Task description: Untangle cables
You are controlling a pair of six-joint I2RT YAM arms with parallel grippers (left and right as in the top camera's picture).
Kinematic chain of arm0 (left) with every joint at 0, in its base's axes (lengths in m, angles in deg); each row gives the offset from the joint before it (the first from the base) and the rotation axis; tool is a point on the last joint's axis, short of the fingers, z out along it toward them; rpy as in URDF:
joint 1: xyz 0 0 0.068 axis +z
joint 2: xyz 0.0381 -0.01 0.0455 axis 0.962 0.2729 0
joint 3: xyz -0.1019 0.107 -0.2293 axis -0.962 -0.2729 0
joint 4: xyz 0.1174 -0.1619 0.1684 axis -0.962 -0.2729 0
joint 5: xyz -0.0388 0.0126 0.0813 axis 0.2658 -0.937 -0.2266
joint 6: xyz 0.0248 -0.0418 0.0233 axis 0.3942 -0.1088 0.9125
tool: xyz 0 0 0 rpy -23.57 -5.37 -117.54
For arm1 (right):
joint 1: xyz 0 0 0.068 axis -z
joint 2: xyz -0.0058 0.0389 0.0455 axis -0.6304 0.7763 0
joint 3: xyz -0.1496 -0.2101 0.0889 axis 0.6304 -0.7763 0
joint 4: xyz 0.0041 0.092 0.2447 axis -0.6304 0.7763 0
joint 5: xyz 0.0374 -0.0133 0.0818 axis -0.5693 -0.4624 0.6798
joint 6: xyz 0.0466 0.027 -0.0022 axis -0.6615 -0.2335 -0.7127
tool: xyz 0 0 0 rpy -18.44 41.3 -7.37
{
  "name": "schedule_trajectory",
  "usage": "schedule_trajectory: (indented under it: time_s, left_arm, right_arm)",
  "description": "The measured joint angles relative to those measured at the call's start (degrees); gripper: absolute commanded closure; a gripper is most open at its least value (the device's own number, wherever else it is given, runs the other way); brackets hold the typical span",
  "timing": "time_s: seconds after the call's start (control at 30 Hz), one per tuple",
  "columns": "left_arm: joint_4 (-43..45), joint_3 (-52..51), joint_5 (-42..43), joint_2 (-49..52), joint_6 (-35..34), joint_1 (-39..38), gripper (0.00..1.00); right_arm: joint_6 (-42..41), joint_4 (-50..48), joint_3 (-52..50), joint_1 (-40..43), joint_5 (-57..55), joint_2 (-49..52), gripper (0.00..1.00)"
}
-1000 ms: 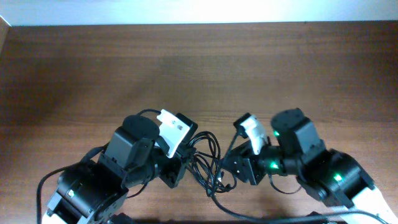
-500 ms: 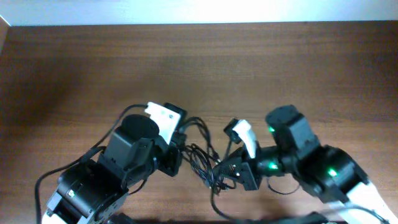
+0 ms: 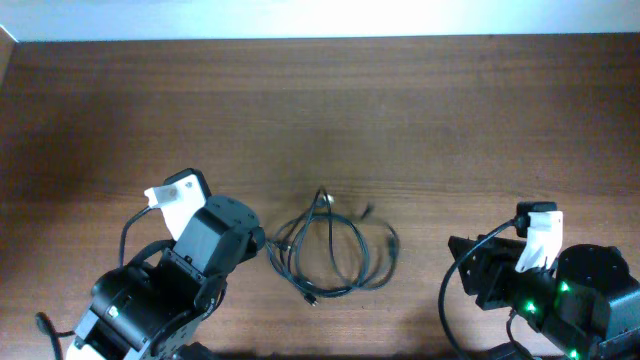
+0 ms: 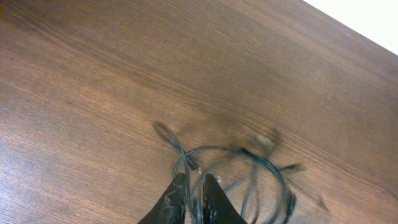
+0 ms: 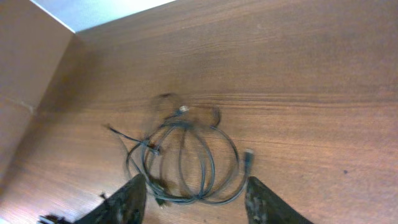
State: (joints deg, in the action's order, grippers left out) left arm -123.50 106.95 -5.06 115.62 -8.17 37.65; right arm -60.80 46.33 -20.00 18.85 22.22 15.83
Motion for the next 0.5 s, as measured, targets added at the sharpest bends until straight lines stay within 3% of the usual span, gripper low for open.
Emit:
schedule_trajectory:
  time_s: [0.03, 0.07, 0.1, 0.2, 0.23, 0.3, 0.5]
  left_arm:
    - [0.5, 0.0, 0.2, 0.0, -0.1, 0.0, 0.86]
    - [0.8, 0.0, 0.5, 0.0, -0.1, 0.0, 0.74]
    - [1.0, 0.0, 0.7, 0.0, -0.3, 0.0, 0.49]
    - [1.4, 0.0, 1.7, 0.0, -0.6, 0.0, 0.05]
    - [1.5, 0.0, 1.9, 0.0, -0.7, 0.0, 0.00]
    - [1.5, 0.0, 2.2, 0.0, -1.0, 0.0, 0.01]
    - [1.5, 0.0, 2.4, 0.0, -0.9, 0.0, 0.01]
  right_arm:
    - [-0.2, 0.0, 0.0, 0.0, 0.0, 0.0, 0.38]
    - [0.0, 0.0, 0.0, 0.0, 0.1, 0.0, 0.35]
    - [-0.1, 0.0, 0.0, 0.0, 0.1, 0.0, 0.32]
    - [-0.1, 0.0, 0.0, 0.0, 0.1, 0.0, 0.26]
    - [-0.1, 0.0, 0.0, 0.0, 0.1, 0.0, 0.25]
    - [-0.1, 0.8, 0.0, 0.0, 0.1, 0.0, 0.17]
    - [-0.1, 3.2, 0.0, 0.0, 0.1, 0.0, 0.08]
